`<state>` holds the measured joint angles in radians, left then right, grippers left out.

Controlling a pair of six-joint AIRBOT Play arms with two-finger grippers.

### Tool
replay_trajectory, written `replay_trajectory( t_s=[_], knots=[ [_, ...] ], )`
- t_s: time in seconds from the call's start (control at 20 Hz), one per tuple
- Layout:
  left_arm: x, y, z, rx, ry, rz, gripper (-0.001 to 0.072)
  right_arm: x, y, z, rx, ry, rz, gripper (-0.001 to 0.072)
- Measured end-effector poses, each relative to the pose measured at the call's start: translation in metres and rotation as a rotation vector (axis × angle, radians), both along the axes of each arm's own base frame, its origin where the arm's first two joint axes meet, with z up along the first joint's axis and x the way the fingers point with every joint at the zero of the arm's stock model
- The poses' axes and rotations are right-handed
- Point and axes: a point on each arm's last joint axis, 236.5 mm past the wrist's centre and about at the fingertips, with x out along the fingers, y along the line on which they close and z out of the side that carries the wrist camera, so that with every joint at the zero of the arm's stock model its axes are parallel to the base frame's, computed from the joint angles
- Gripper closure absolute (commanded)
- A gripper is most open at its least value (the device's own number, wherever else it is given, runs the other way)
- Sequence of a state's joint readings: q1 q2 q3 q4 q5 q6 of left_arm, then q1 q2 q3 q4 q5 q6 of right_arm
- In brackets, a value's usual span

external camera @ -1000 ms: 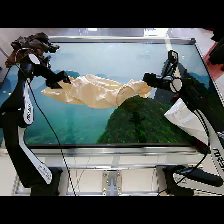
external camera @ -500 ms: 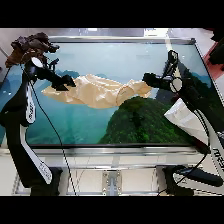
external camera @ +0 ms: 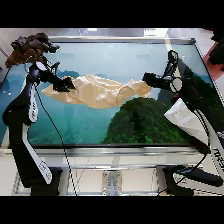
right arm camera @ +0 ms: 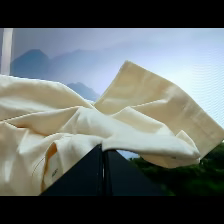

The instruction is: Fold the shirts.

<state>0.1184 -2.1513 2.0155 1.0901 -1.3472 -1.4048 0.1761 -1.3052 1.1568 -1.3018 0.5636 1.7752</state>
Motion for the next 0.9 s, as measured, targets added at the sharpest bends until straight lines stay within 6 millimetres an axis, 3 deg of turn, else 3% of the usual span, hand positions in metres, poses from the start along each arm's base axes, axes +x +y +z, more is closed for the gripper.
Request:
replay_trajectory(
  t_s=[0.15,0.25,0.35,0.45,0.55,0.65,0.8,0.9],
  knots=[
    [-0.001,-0.017,0.010,-0.077,-0.019,-0.042,0.0696,0.000,0.000,0.000,0.000,-0.003,-0.001,0.0688],
    [0.001,-0.035,0.027,-0.162,-0.047,-0.070,0.0697,0.001,-0.001,0.002,0.000,-0.005,-0.002,0.0689],
    [0.010,-0.049,0.057,-0.237,-0.112,-0.084,0.0697,0.001,-0.005,0.008,-0.006,-0.021,-0.007,0.0689],
    [0.017,-0.053,0.103,-0.279,-0.209,-0.095,0.0698,0.003,-0.017,0.031,-0.018,-0.063,-0.022,0.0689],
    [0.020,-0.050,0.164,-0.289,-0.343,-0.105,0.0698,0.001,-0.034,0.070,-0.025,-0.131,-0.049,0.0690],
    [0.013,-0.042,0.236,-0.269,-0.498,-0.117,0.0698,-0.008,-0.053,0.122,-0.035,-0.220,-0.077,0.0690],
    [-0.023,-0.031,0.358,-0.187,-0.763,-0.125,0.0699,-0.042,-0.072,0.210,-0.064,-0.370,-0.094,0.0690],
    [-0.061,-0.027,0.431,-0.100,-0.934,-0.123,0.0699,-0.077,-0.077,0.266,-0.083,-0.472,-0.086,0.0691]
  ],
)
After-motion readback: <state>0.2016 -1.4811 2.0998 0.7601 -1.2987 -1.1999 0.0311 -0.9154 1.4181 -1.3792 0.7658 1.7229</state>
